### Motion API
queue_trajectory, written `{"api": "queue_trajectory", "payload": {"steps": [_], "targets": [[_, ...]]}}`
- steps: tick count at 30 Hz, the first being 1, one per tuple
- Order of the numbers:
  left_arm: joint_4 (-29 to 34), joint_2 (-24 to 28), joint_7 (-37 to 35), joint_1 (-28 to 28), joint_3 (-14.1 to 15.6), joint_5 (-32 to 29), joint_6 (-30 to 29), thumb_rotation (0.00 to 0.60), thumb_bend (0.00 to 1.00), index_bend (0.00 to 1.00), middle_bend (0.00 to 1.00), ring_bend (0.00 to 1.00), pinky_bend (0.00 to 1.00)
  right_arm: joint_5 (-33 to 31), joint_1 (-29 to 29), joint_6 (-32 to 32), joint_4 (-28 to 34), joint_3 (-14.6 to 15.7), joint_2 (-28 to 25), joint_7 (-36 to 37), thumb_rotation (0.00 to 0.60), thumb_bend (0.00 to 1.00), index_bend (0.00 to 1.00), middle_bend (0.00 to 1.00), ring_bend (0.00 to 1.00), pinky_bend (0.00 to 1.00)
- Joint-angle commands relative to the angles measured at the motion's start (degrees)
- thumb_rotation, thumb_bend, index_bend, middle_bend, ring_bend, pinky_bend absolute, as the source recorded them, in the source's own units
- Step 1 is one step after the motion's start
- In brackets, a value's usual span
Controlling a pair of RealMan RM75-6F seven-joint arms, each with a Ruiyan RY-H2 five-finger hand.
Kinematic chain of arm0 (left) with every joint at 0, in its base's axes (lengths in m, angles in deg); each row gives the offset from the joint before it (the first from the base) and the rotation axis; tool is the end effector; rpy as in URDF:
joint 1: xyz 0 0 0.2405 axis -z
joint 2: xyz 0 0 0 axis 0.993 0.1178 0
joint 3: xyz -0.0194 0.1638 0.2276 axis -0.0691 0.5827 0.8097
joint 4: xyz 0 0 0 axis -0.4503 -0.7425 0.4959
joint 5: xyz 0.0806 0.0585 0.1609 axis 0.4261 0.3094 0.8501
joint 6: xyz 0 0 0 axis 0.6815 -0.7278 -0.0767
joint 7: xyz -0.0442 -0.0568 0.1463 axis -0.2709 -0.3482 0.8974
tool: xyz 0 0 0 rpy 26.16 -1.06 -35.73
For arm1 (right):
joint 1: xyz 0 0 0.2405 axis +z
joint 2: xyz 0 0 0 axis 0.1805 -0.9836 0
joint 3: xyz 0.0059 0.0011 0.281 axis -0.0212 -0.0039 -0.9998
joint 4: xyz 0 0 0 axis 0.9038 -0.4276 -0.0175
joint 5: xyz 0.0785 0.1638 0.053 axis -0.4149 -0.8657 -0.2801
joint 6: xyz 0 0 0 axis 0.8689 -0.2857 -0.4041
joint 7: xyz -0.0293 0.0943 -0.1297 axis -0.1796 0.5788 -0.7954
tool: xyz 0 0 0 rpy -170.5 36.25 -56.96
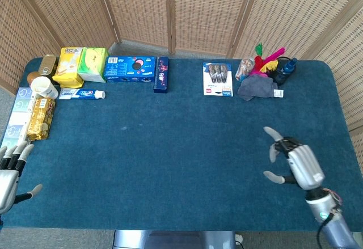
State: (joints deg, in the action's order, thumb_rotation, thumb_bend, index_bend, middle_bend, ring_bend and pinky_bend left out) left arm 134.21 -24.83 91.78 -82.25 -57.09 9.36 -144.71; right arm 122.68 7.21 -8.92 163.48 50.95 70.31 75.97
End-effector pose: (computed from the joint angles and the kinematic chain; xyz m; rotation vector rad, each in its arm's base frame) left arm -0.3091 0.1661 0.1909 -1.4444 -0.8297 -0.7482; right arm -0.2383 -0.2561 0.1564 1.5741 -0.9964 1.5147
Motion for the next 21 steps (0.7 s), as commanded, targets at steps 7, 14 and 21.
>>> {"api": "queue_trajectory", "payload": {"steps": [7,14,21], "targets": [[-0.05,0.51,-1.32,0.14,-0.35,-1.0,0.46,0.539,0.15,0.0,0.0,0.0,0.0,0.77,13.52,17.8,5.24,0.46,4.65,23.73,0.0,0.0,0.0,1.0,0.9,0.94],[-0.14,0.89,-2.29,0.09,-0.4,-1.24,0.52,0.54,0.15,0.0,0.0,0.0,0.0,1.95,20.65,28.01,7.34,2.57,5.62,30.93,0.0,0.0,0.0,1.0,0.9,0.95],[-0.07,1.11,-2.63,0.26,-0.44,-1.71,1.07,0.538,0.14,0.0,0.0,0.0,0.0,5.87,28.36,34.36,9.88,4.78,4.31,38.33,0.0,0.0,0.0,1.0,0.9,0.95]]}}
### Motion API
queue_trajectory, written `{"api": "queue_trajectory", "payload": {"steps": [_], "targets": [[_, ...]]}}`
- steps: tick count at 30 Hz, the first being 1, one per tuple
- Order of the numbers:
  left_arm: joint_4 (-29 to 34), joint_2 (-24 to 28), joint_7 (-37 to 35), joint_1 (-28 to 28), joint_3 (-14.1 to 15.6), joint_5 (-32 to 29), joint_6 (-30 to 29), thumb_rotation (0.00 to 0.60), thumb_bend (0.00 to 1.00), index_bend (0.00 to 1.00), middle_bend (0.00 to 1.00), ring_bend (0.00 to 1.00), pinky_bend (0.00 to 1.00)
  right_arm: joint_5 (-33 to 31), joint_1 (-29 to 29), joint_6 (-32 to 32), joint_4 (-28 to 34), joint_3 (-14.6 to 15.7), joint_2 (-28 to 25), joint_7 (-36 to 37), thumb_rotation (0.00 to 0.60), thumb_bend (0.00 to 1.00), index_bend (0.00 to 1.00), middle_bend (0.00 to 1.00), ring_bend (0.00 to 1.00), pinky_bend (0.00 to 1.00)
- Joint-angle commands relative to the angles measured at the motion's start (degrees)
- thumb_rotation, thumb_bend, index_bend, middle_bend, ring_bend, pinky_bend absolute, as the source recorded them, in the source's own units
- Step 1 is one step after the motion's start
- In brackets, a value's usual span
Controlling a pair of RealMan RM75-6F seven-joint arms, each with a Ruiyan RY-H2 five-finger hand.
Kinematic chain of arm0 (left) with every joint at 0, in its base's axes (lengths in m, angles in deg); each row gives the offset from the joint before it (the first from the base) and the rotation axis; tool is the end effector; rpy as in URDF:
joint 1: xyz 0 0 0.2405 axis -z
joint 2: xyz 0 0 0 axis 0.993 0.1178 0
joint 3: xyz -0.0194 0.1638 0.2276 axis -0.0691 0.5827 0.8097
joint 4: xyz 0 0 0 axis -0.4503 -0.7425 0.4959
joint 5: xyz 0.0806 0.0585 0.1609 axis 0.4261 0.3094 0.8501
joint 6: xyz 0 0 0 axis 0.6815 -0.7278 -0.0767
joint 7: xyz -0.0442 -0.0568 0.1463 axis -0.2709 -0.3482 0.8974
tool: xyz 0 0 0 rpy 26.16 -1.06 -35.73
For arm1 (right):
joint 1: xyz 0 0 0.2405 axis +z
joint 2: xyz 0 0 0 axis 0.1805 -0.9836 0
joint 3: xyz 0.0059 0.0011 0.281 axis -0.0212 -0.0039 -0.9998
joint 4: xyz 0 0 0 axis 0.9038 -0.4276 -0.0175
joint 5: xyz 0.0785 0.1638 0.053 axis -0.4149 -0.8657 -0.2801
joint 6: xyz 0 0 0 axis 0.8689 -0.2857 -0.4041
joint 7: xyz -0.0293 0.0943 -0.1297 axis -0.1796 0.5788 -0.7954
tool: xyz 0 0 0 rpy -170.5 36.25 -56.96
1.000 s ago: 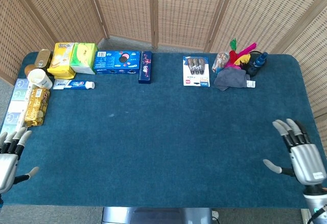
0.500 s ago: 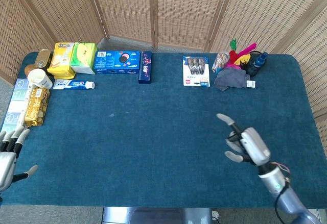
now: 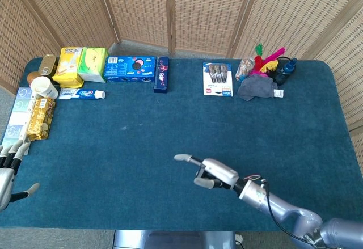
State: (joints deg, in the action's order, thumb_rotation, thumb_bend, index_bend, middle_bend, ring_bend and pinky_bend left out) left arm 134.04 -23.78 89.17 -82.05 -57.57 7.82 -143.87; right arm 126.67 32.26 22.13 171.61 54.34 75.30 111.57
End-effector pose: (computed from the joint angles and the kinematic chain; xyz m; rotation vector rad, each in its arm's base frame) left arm -0.3142 0.1686 0.1972 -1.4213 -0.8627 -0.7504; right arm -0.1139 -0.2841 0.0359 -1.9660 1.8925 -1.4085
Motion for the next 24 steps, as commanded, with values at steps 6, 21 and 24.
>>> {"api": "queue_trajectory", "payload": {"steps": [6,21,24], "targets": [[0.62,0.36,-0.05,0.12,0.44,0.43,0.49,0.537,0.15,0.0,0.0,0.0,0.0,1.37,7.68,5.98,3.16,1.72,-0.25,6.45,0.0,0.0,0.0,1.0,0.9,0.95],[0.52,0.23,0.08,0.14,0.71,0.54,0.8,0.538,0.14,0.0,0.0,0.0,0.0,-3.46,13.99,8.92,-0.2,0.38,2.41,16.33,0.0,0.0,0.0,1.0,0.9,0.95],[0.6,0.31,-0.12,0.19,0.72,0.57,0.87,0.539,0.14,0.0,0.0,0.0,0.0,-3.53,15.56,9.7,-0.82,0.29,2.3,18.84,0.0,0.0,0.0,1.0,0.9,0.95]]}}
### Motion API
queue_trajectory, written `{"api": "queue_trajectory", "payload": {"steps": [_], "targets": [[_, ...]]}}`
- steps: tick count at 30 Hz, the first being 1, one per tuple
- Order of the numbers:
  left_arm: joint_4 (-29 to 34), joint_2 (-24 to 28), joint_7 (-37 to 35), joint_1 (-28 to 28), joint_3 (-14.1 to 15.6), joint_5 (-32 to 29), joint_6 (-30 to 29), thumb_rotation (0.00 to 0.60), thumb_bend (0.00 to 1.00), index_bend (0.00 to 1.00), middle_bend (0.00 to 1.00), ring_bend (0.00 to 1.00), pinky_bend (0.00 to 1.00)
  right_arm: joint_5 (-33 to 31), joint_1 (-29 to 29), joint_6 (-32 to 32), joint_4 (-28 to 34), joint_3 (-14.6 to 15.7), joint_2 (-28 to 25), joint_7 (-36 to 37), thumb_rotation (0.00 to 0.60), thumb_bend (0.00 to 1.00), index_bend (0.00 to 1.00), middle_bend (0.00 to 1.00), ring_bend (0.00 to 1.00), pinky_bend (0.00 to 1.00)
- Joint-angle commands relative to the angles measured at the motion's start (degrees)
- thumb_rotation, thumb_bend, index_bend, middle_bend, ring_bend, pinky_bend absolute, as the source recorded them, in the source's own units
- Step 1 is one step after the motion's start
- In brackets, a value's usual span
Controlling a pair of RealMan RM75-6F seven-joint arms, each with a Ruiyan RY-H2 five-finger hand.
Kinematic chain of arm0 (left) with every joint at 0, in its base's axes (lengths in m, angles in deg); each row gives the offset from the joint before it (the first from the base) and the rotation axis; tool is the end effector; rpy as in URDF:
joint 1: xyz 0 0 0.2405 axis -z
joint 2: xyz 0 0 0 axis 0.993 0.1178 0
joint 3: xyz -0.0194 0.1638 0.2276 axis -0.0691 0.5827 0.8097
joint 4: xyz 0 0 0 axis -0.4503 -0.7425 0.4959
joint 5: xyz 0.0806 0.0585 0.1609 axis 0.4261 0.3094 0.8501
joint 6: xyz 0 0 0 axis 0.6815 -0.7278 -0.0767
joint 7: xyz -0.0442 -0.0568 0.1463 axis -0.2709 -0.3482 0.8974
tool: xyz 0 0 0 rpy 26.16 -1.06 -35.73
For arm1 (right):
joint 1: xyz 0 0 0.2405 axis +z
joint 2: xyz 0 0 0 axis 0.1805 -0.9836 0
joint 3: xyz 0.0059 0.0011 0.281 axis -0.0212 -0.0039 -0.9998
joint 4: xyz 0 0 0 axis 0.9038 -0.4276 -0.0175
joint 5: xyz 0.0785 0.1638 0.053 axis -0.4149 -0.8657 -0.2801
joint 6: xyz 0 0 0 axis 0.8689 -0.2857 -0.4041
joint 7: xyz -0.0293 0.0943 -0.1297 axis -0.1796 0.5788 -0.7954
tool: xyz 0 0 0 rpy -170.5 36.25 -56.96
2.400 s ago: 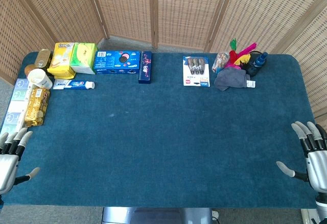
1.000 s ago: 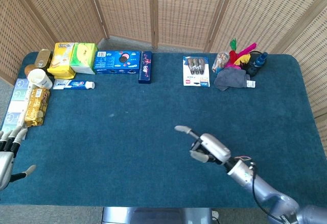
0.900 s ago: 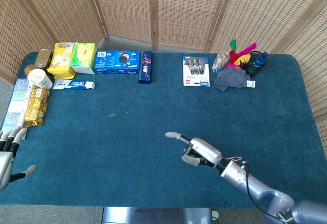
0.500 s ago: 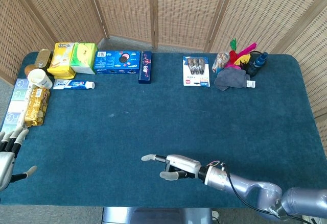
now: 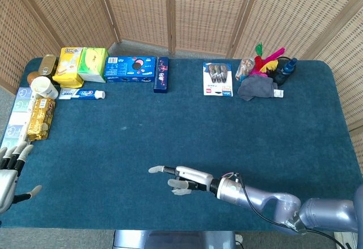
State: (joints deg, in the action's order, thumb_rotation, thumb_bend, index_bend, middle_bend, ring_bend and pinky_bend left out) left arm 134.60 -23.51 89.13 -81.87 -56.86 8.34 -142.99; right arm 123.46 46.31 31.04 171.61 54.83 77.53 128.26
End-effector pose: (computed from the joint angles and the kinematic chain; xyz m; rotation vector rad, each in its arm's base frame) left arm -0.3125 0.1670 0.1934 -1.4448 -0.8808 -0.7458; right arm -0.0575 -0.2974 0.0055 -1.8015 1.9795 -1.0738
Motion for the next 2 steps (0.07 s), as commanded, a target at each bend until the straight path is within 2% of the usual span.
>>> {"api": "queue_trajectory", "payload": {"steps": [1,2], "targets": [[0.05,0.04,-0.1,0.0,0.02,0.08,-0.03,0.54,0.15,0.0,0.0,0.0,0.0,-0.28,1.72,0.75,-0.92,-0.15,0.08,2.56,0.0,0.0,0.0,1.0,0.9,0.95],[0.07,0.06,-0.09,0.0,0.04,0.11,-0.03,0.54,0.14,0.0,0.0,0.0,0.0,-0.16,1.95,0.58,-1.04,-0.03,0.16,3.15,0.0,0.0,0.0,1.0,0.9,0.95]]}}
